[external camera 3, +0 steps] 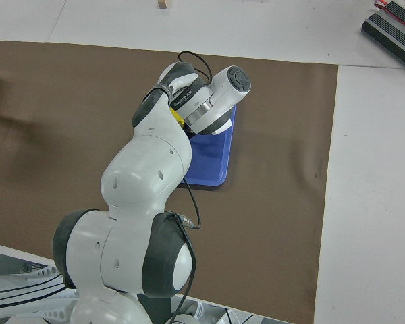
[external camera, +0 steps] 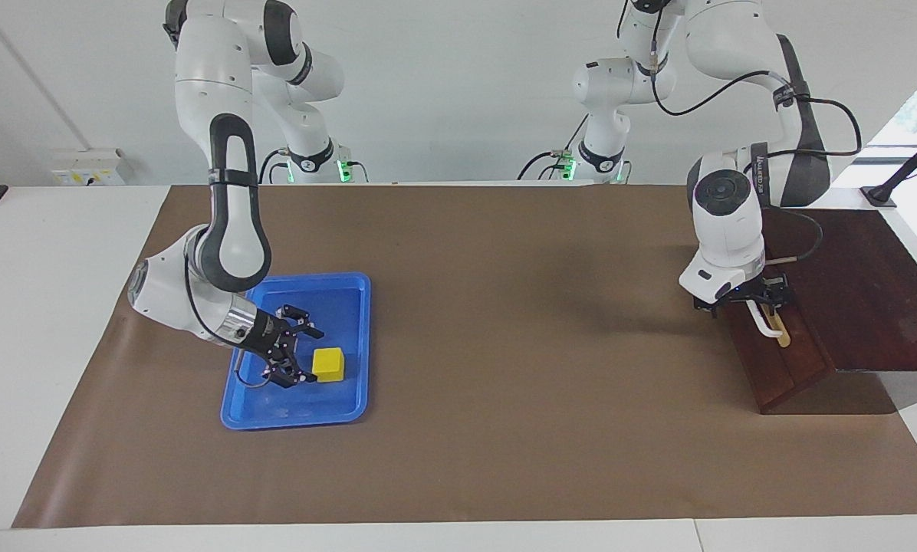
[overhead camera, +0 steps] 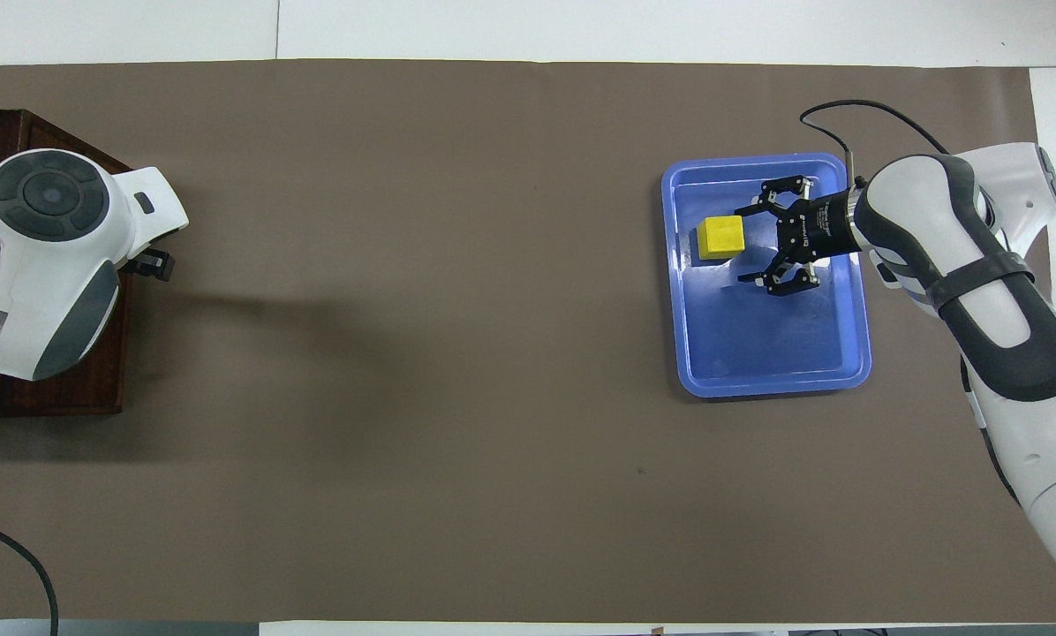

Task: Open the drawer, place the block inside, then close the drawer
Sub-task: 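Grasp the yellow cube with the right gripper while the left gripper pulls the drawer, then lift the cube with the right gripper while the left gripper reaches toward it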

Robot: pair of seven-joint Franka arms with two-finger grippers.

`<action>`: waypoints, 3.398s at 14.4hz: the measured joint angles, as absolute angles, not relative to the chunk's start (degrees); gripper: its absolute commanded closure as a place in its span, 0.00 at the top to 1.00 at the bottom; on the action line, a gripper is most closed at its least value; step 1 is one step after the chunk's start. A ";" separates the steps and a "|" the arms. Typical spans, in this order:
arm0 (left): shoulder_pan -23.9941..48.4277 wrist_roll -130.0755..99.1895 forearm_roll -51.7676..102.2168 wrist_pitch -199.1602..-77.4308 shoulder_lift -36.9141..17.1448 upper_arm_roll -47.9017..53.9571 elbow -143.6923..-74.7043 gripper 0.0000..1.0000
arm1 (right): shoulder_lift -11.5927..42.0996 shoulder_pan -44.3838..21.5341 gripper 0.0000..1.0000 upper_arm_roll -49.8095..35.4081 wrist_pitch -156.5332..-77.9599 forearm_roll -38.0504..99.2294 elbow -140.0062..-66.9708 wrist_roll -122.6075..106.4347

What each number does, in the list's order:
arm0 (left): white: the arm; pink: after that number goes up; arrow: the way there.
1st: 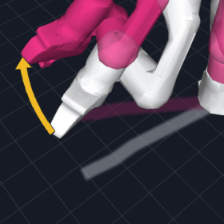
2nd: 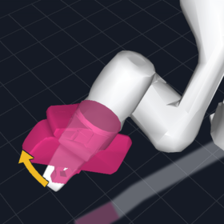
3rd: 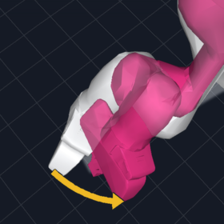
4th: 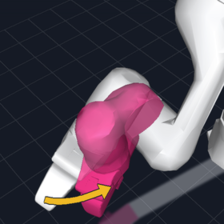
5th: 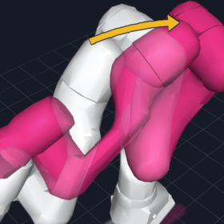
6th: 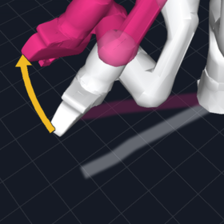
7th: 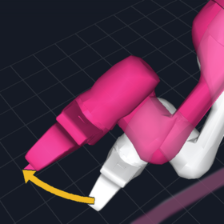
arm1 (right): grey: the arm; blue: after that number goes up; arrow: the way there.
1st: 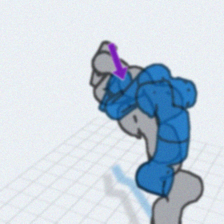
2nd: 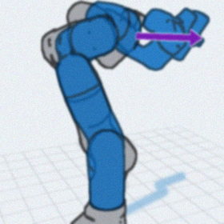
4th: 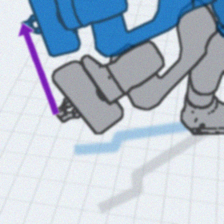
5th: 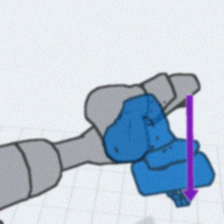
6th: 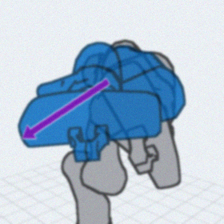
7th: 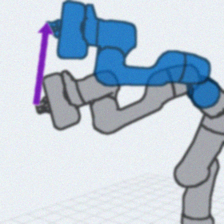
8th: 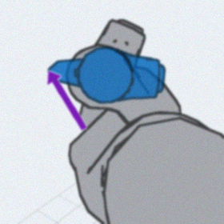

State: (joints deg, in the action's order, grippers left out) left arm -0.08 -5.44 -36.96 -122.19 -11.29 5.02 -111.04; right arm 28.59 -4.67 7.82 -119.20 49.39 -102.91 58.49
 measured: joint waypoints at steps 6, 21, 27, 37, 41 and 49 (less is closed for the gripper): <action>-0.29 -6.98 -37.11 -124.20 -12.69 5.08 -112.07 1.00 | 28.60 -4.65 0.31 7.86 -119.24 49.74 -103.06 55.85; 8.31 -19.45 -27.09 -124.92 -13.09 5.39 -110.53 1.00 | 28.49 -4.11 0.00 8.04 -113.45 49.87 -98.09 55.12; 9.64 -20.81 -24.79 -124.39 -13.69 5.30 -109.50 1.00 | 29.67 -7.45 0.00 7.40 -108.51 48.20 -91.33 57.48; 9.66 -26.26 -13.33 -110.60 -14.13 5.30 -96.14 1.00 | 31.22 -20.35 0.00 7.25 -110.66 46.16 -87.59 71.84; 11.32 -49.33 -7.85 -108.37 -15.43 5.55 -93.01 1.00 | 31.43 -23.40 0.00 7.25 -112.90 45.22 -87.37 72.76; 20.49 -106.58 -0.57 -109.22 -17.29 5.86 -91.60 1.00 | 31.57 -26.62 0.00 7.27 -113.07 44.53 -86.89 75.23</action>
